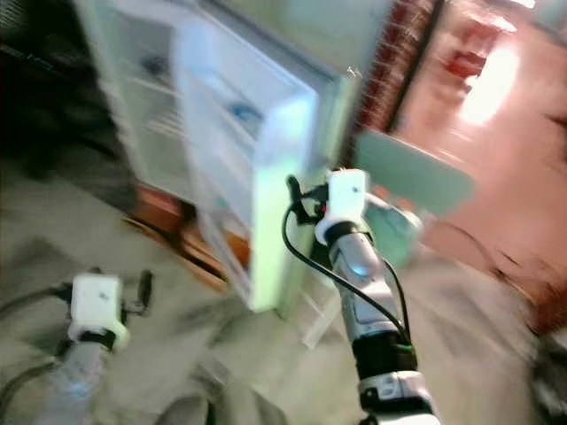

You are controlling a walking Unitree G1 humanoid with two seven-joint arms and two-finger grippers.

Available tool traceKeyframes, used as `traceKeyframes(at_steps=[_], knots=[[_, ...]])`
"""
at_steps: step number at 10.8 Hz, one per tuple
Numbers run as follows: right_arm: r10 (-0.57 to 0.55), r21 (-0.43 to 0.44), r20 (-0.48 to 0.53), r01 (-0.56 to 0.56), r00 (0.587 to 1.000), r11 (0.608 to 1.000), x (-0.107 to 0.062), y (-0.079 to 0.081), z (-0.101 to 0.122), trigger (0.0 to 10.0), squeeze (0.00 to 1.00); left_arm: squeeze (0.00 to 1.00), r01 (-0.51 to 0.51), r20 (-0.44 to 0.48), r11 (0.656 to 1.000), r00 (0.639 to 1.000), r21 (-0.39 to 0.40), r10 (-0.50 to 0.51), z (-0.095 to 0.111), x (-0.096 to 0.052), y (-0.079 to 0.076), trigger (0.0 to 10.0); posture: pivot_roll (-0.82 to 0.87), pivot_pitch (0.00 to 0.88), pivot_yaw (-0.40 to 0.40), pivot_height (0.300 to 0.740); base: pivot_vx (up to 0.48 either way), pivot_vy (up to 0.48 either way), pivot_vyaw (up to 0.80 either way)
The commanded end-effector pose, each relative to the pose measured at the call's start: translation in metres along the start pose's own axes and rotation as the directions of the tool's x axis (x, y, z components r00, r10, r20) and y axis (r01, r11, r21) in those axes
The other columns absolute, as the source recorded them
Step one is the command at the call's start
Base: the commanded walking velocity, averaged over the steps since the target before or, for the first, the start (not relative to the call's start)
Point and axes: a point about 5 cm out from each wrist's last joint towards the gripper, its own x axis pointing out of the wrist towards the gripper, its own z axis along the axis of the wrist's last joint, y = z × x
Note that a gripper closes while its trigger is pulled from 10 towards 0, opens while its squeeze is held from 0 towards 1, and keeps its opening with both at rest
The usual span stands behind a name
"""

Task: Restocking fridge

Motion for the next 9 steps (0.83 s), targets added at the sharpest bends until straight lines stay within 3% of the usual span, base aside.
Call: traceKeyframes(at_steps=[1, 2, 4, 5, 7, 8, 9], knots=[[-0.044, 0.041, -0.016, 0.045, 0.999, 0.998, 0.005, -0.006, 0.001, 10.0, 0.00, 0.00, 0.029, -0.030, 1.000, 0.999, 0.008, -0.028, -0.003, 0.001, -0.007, 10.0, 0.21, 0.045, -0.082, 0.740, 0.000, 0.000, 0.00], [-0.037, 0.118, 0.004, 0.036, 0.999, 0.992, 0.022, 0.004, 0.012, 10.0, 0.00, 0.00, 0.058, -0.049, 0.998, 0.997, 0.005, -0.058, -0.005, 0.001, -0.011, 10.0, 0.21, 0.038, -0.078, 0.740, 0.000, 0.000, 0.00], [-0.019, 0.171, 0.014, 0.016, 1.000, 0.985, 0.038, 0.018, 0.025, 10.0, 0.00, 0.00, 0.075, -0.058, 0.997, 0.996, 0.009, -0.074, -0.006, 0.003, -0.014, 10.0, 0.22, 0.026, -0.087, 0.740, 0.000, 0.000, 0.00], [0.087, 0.223, 0.042, -0.095, 0.995, 0.970, 0.035, 0.031, 0.030, 10.0, 0.00, 0.00, 0.070, -0.052, 0.998, 0.996, -0.001, -0.070, -0.004, 0.004, -0.014, 10.0, 0.22, 0.024, -0.092, 0.740, 0.000, 0.000, 0.00], [0.214, 0.295, 0.064, -0.223, 0.975, 0.929, 0.026, 0.042, 0.027, 10.0, 0.00, 0.00, 0.070, -0.054, 0.998, 0.996, -0.006, -0.070, -0.006, 0.004, -0.014, 10.0, 0.22, 0.024, -0.092, 0.740, 0.000, 0.000, 0.00], [0.568, 0.472, 0.274, -0.623, 0.776, 0.624, -0.008, 0.075, 0.050, 10.0, 0.00, 0.00, 0.088, -0.056, 0.996, 0.994, -0.012, -0.089, -0.006, 0.003, -0.017, 10.0, 0.21, 0.024, -0.089, 0.740, 0.000, 0.000, 0.00], [0.676, 0.475, 0.341, -0.741, 0.653, 0.476, -0.028, 0.081, 0.059, 10.0, 0.00, 0.00, 0.097, -0.054, 0.995, 0.994, -0.015, -0.098, -0.005, 0.004, -0.019, 10.0, 0.20, 0.024, -0.087, 0.740, 0.000, 0.000, 0.00]])
